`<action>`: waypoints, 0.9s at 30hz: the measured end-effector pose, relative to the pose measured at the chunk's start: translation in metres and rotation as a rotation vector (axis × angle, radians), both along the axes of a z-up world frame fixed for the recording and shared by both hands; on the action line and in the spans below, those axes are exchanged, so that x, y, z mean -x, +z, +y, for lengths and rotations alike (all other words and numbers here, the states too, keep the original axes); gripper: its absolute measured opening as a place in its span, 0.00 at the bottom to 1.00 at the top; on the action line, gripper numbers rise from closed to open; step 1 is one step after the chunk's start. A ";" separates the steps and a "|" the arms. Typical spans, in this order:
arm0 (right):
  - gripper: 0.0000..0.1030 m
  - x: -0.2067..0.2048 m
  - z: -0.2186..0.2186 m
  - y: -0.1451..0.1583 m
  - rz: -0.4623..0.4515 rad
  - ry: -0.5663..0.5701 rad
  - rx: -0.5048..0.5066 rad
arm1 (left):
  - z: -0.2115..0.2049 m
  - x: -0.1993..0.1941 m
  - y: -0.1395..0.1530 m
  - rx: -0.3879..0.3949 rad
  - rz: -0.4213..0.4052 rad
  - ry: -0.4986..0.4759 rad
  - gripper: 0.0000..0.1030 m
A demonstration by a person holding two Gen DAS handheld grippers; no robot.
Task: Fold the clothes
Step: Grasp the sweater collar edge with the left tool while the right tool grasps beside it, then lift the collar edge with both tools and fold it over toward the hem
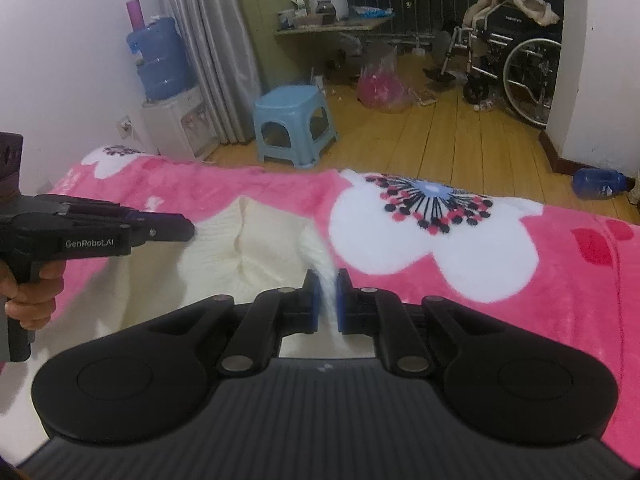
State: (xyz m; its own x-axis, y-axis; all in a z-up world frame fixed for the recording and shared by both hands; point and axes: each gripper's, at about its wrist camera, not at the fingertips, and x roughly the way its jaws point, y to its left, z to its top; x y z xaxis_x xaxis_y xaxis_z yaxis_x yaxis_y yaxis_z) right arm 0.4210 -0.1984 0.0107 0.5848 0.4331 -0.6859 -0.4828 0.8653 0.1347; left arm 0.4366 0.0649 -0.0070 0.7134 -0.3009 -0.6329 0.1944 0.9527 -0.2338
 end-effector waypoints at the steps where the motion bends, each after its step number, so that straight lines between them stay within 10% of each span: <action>1: 0.06 0.003 -0.002 0.003 -0.005 -0.003 -0.008 | 0.001 0.003 0.004 0.007 -0.007 -0.002 0.10; 27: 0.06 0.164 0.013 0.071 -0.046 0.016 -0.032 | 0.024 0.165 0.078 0.090 -0.100 -0.184 0.09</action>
State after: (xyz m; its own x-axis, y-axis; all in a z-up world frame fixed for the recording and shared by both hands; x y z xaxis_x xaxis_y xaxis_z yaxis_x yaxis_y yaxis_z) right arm 0.2571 -0.1854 0.0813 0.6080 0.4643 -0.6440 -0.5030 0.8529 0.1400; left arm 0.2713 0.0893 0.0707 0.6989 -0.4839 -0.5267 0.3896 0.8751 -0.2870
